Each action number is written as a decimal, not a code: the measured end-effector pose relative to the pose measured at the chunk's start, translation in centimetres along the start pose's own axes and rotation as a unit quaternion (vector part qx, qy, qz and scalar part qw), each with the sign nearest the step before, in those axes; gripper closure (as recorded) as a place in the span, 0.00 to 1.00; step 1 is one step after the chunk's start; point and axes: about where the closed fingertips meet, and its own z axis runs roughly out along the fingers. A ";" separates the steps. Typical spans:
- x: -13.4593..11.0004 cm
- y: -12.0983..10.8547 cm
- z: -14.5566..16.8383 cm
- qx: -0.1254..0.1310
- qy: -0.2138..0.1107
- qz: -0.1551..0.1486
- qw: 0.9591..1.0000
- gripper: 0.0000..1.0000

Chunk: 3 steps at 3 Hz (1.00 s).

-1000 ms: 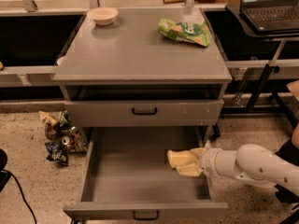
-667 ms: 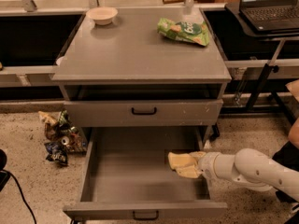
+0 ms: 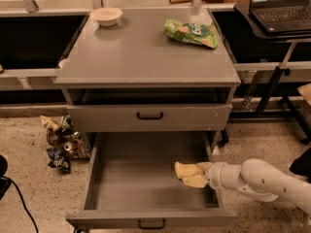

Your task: Place sponge into middle drawer

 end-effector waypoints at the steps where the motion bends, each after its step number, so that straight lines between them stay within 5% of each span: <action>1: 0.4 -0.2 0.5 -0.004 -0.002 0.005 1.000 0.12; 2: 0.1 -0.3 0.3 -0.006 -0.012 0.004 1.000 0.00; 3: -1.2 0.1 -0.3 -0.013 -0.031 -0.005 0.999 0.00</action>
Offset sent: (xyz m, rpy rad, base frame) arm 0.0045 -0.0049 0.0023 0.0419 -0.0253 -0.0092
